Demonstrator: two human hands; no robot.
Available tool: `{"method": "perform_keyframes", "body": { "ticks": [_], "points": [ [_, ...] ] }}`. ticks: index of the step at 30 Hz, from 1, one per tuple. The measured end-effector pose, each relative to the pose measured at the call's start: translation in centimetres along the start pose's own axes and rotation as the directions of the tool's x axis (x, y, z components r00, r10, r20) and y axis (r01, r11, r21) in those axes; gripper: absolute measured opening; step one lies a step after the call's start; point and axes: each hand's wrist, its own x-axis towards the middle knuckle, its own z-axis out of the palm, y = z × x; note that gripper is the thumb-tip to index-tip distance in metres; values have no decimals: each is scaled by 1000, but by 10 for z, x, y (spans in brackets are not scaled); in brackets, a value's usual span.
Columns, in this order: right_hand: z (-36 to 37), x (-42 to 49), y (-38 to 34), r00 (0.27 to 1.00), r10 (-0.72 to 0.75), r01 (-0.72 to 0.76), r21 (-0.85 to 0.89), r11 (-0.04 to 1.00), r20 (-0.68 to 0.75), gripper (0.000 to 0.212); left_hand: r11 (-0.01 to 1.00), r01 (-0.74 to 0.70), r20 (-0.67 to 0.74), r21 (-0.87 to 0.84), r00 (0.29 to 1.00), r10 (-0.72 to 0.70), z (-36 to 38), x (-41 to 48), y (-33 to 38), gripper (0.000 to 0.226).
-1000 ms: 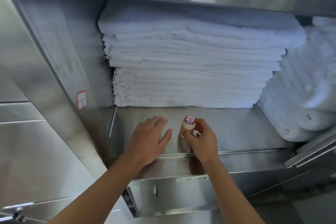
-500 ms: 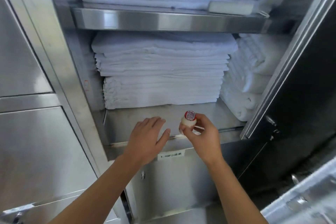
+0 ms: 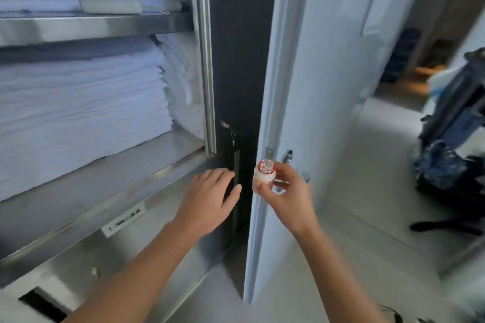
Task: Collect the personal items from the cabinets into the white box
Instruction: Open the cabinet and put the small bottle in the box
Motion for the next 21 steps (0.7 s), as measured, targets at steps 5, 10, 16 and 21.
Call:
{"method": "perform_keyframes", "body": {
  "ticks": [5, 10, 16, 21],
  "points": [
    [-92, -50, 9, 948, 90, -129, -113, 985, -304, 31, 943, -305, 58, -134, 947, 315, 28, 29, 83, 46],
    [-159, -126, 15, 844, 160, -286, -177, 942, -512, 30, 849, -466, 81, -250, 863, 498, 60, 24, 170, 51],
    [-227, -210, 27, 675, 240, -437, -116, 892, -698, 30, 707, -622, 92, -336, 726, 682, 89, -1, 270, 46],
    [-292, -246, 49, 591, 244, -477, -89, 874, -769, 29, 630, -701, 62, -335, 651, 757, 111, 3, 350, 49]
  ]
}}
